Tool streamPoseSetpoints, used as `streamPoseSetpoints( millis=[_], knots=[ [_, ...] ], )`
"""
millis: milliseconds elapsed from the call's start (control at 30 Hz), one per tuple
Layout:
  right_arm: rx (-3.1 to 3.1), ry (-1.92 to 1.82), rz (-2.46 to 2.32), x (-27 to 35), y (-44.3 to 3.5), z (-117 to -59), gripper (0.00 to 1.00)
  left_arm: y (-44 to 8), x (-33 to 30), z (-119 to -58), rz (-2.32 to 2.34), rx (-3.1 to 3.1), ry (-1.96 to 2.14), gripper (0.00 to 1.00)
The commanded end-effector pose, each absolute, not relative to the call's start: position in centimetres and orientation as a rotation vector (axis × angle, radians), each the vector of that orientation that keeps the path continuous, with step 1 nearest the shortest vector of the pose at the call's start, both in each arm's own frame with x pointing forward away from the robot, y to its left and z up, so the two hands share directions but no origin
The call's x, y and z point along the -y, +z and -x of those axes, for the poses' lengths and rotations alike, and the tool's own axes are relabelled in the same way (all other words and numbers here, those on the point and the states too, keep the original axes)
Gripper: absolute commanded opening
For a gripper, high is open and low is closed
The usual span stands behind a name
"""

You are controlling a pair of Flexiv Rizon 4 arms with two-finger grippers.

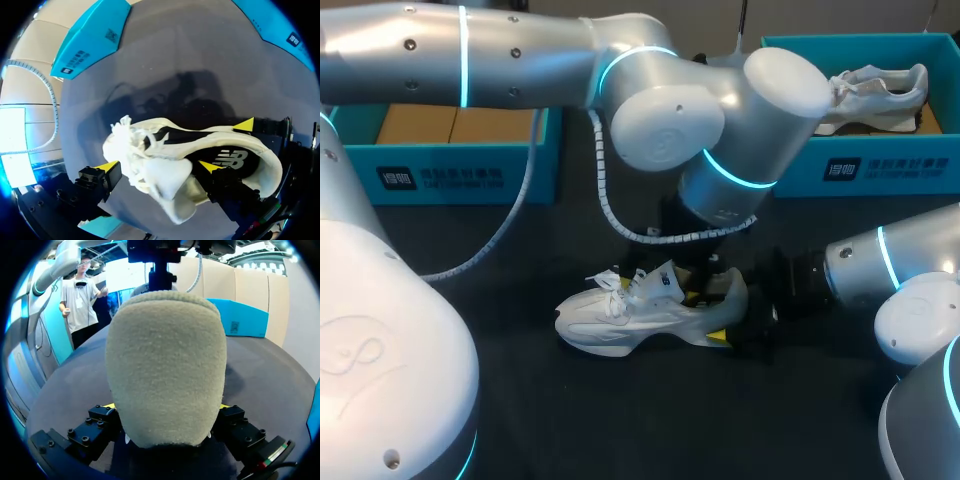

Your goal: Take the shoe out of the shoebox, open the shoe tongue, remove and reinsert the insole, then place the shoe into the shoebox

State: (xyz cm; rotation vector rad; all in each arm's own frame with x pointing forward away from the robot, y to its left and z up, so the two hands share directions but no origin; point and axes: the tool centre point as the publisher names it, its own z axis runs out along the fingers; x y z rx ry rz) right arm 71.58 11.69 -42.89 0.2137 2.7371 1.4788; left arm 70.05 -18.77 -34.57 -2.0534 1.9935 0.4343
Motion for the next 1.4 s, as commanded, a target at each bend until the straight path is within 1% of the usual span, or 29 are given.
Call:
streamPoseSetpoints(
  millis=[33, 333, 367, 400, 433, 467, 533, 567, 1167, 1400],
  knots=[
    [-2.738, 1.475, -0.215, -12.0, -43.2, -71.7, 0.0, -33.1, 18.2, -69.0, 2.059, -1.953, 0.414, 1.0],
    [-2.738, 1.475, -0.215, -12.0, -43.2, -71.7, 0.0, -31.6, 16.8, -68.4, 2.095, -1.99, 0.448, 1.0],
    [-2.738, 1.475, -0.215, -12.0, -43.2, -71.7, 0.0, -31.4, 16.7, -68.4, 2.1, -1.994, 0.443, 0.93],
    [-2.738, 1.475, -0.215, -12.0, -43.2, -71.7, 0.0, -31.2, 16.7, -68.3, 2.103, -1.997, 0.439, 0.67],
    [-2.738, 1.475, -0.215, -12.0, -43.2, -71.7, 0.0, -31.2, 16.7, -68.3, 2.104, -1.999, 0.437, 0.52],
    [-2.738, 1.475, -0.215, -12.0, -43.2, -71.7, 0.0, -31.1, 16.7, -68.3, 2.11, -2.004, 0.432, 0.41],
    [-2.738, 1.475, -0.215, -12.0, -43.2, -71.7, 0.0, -30.9, 16.6, -68.3, 2.116, -2.015, 0.429, 0.05],
    [-2.738, 1.475, -0.215, -12.0, -43.2, -71.7, 0.0, -30.9, 16.5, -68.2, 2.12, -2.023, 0.427, 0.0],
    [-2.738, 1.475, -0.215, -12.0, -43.2, -71.7, 0.0, -31.3, 12.4, -67.1, 2.327, -2.074, 0.303, 0.0],
    [-2.738, 1.475, -0.215, -12.0, -43.2, -71.7, 0.0, -32.6, 10.5, -66.9, 2.419, -2.019, 0.266, 0.0]
  ],
)
